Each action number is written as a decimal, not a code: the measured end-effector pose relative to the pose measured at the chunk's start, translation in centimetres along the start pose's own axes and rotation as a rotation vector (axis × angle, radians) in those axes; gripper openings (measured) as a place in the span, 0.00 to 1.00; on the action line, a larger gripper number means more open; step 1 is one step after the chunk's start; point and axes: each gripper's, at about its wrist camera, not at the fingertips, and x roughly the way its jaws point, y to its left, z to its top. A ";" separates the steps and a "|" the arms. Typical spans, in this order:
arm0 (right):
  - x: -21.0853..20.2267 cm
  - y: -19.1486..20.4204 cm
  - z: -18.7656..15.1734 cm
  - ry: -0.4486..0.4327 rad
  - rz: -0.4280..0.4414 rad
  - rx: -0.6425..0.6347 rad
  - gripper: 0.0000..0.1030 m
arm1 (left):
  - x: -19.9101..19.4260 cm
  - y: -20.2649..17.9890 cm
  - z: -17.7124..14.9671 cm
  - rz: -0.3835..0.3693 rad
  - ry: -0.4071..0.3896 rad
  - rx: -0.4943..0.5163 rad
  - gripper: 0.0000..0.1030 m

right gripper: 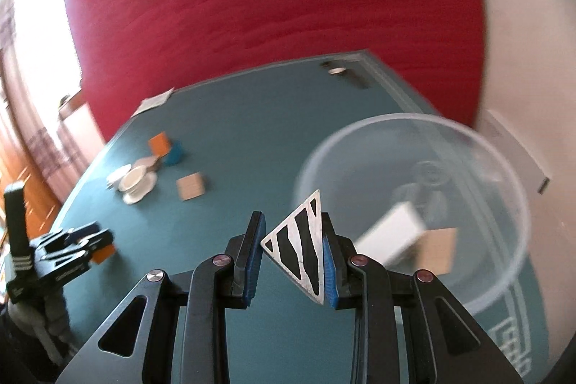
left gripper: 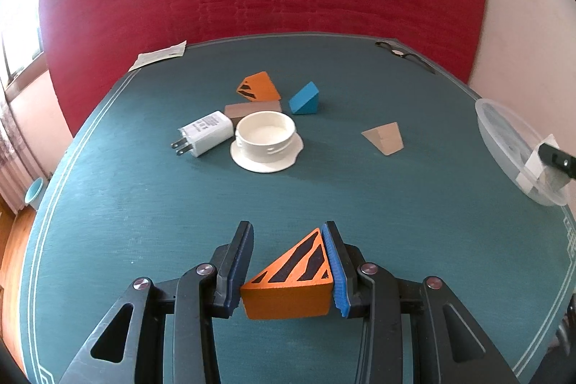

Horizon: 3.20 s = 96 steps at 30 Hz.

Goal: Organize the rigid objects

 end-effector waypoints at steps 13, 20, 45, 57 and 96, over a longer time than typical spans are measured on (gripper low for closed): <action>-1.7 -8.4 1.1 -0.079 -0.174 0.152 0.29 | -0.1 -3.0 0.4 -0.039 -0.001 0.042 0.40; -0.6 -10.0 1.0 -0.058 -0.184 0.184 0.30 | -0.1 -4.6 0.8 -0.061 -0.003 0.058 0.40; -2.3 -11.2 0.5 -0.139 -0.265 0.237 0.42 | 0.1 -16.1 5.9 -0.228 -0.053 0.218 0.40; -2.3 -11.4 0.5 -0.148 -0.255 0.251 0.45 | 2.3 -21.9 6.7 -0.286 -0.050 0.297 0.40; -1.9 -11.0 -0.1 -0.112 -0.239 0.241 0.45 | 2.4 -18.3 1.7 -0.297 -0.009 0.480 0.63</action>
